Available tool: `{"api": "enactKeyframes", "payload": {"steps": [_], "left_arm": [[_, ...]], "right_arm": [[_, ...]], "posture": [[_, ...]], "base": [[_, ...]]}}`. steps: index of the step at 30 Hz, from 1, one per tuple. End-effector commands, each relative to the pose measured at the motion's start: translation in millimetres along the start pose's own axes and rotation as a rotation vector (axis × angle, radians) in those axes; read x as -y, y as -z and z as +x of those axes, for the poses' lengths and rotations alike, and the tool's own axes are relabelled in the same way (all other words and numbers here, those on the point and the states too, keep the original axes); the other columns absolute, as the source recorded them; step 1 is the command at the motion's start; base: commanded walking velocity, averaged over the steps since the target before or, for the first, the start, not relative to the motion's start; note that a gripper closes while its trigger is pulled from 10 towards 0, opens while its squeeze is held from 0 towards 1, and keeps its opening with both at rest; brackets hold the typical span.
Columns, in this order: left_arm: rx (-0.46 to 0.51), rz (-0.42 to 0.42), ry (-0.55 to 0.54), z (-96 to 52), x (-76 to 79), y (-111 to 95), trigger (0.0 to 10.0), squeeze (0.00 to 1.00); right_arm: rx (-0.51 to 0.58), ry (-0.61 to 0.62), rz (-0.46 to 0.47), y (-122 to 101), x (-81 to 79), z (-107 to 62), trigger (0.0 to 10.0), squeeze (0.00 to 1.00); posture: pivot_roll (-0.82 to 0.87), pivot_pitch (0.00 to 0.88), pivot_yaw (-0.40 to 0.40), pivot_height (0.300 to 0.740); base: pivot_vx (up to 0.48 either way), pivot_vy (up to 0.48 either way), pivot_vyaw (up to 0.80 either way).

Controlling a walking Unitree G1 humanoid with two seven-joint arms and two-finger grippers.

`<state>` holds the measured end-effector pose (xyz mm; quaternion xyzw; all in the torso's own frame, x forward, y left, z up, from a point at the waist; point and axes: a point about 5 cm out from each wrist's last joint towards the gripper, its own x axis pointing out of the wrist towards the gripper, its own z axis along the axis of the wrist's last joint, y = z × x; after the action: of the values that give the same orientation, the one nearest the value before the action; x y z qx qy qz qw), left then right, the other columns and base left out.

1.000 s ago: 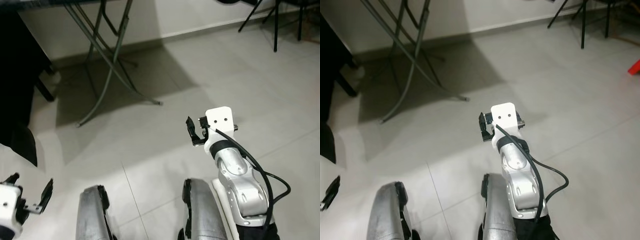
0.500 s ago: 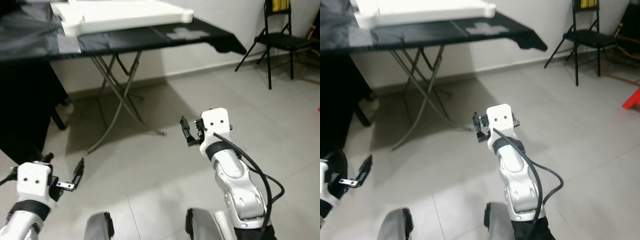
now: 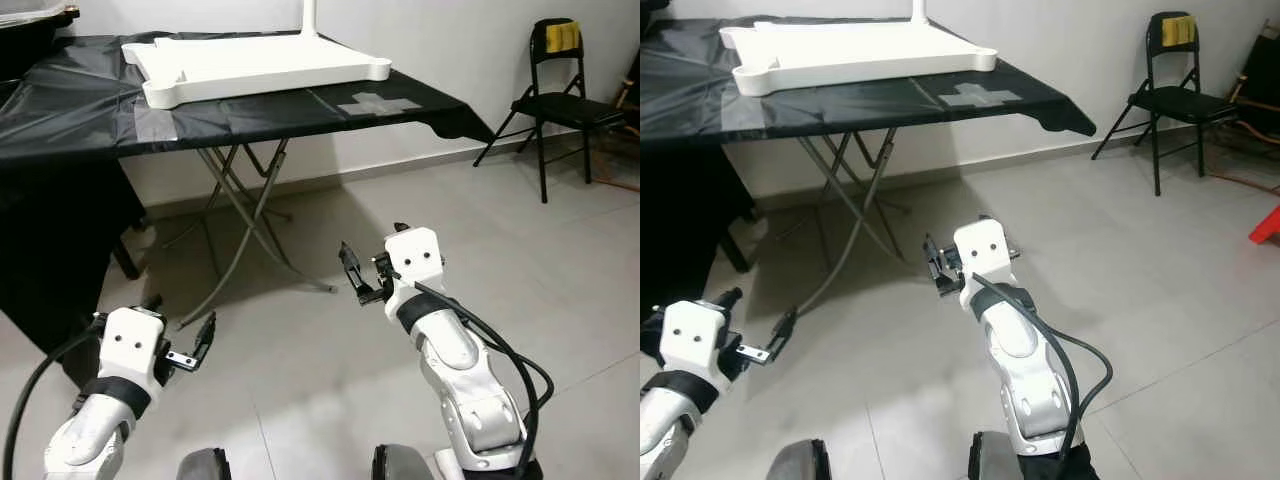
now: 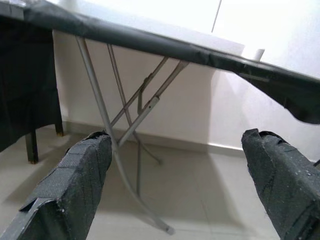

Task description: Building children table

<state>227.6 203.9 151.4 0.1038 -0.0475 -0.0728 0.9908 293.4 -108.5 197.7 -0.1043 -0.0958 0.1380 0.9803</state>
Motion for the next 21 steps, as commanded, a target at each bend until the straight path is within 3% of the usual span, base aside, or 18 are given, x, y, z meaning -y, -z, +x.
{"api": "enactKeyframes", "payload": {"steps": [1, 12, 21], "left_arm": [[-0.009, 0.011, 0.008, 2.9, 3.2, 3.6, 10.0, 0.00], [-0.014, 0.055, 0.022, 9.4, 5.6, 6.4, 10.0, 0.00], [-0.017, 0.061, 0.021, 11.1, 6.4, 8.0, 10.0, 0.00]], "right_arm": [[0.007, -0.016, 0.000, 1.1, -1.2, 1.4, 10.0, 0.00], [0.023, -0.014, 0.018, 1.8, -4.5, 4.8, 10.0, 0.00], [0.023, -0.002, 0.024, 2.6, -4.4, 6.2, 10.0, 0.00]], "posture": [[-0.03, 0.000, -0.053, 0.625], [-0.02, 0.000, -0.050, 0.680], [-0.02, 0.000, -0.047, 0.700]], "base": [[0.000, 0.000, 0.00], [0.000, 0.000, 0.00], [0.000, 0.000, 0.00]]}}
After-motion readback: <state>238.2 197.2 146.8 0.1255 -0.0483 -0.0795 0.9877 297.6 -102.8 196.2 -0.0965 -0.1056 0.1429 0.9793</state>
